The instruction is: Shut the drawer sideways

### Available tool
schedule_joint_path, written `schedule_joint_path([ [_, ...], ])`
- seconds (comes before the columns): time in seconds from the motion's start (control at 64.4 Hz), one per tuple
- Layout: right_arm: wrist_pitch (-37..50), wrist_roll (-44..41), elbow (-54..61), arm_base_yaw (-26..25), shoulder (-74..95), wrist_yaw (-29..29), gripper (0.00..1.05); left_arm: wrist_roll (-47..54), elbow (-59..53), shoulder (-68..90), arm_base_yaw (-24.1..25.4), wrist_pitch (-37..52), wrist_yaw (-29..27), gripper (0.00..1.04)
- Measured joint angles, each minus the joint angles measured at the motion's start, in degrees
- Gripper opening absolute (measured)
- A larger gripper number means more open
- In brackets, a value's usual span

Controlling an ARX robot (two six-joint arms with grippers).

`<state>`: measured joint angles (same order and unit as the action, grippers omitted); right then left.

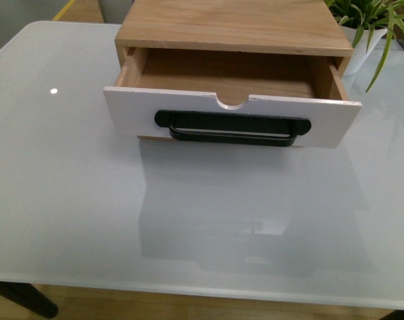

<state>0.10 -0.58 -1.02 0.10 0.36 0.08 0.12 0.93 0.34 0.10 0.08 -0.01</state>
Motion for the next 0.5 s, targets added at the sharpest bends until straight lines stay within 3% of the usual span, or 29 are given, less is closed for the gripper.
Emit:
schedule_joint_path([
  [0.497,0.0,0.0,0.0,0.0,0.0,0.0,0.96,0.0,0.0,0.0,0.0,0.0,0.0,0.96],
])
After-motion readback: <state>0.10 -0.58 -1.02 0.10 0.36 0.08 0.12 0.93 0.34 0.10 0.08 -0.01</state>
